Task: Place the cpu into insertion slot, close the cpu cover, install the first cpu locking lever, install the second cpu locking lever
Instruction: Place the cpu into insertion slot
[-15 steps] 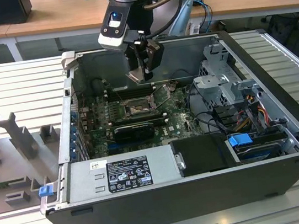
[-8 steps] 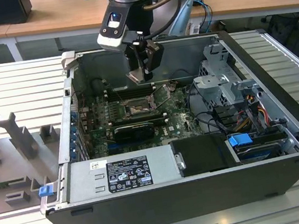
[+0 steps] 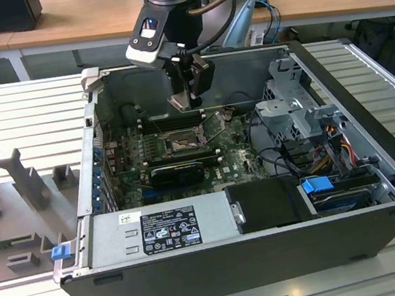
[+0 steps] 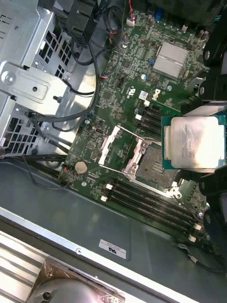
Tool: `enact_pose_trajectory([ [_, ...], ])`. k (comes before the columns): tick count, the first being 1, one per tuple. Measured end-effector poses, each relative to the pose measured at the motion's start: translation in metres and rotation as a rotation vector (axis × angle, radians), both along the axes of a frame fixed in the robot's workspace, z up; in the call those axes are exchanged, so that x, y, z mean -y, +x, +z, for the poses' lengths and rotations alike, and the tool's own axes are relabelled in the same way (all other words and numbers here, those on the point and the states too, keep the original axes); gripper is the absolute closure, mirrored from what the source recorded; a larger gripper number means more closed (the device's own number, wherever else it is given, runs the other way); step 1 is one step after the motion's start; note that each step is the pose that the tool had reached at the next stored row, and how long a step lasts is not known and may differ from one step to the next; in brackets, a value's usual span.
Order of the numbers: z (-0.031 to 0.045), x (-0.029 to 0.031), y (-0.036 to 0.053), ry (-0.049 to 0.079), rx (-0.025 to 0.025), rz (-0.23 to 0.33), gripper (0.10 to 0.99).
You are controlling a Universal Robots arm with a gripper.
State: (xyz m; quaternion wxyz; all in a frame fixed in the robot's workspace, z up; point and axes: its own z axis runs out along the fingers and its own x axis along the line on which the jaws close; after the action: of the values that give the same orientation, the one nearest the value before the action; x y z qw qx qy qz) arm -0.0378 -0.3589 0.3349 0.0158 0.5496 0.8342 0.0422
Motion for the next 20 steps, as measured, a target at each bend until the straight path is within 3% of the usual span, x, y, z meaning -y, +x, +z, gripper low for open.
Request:
enact_pose_trajectory([
  [20,-0.0021,0.0,0.0,0.0,0.0,-0.107,0.561],
])
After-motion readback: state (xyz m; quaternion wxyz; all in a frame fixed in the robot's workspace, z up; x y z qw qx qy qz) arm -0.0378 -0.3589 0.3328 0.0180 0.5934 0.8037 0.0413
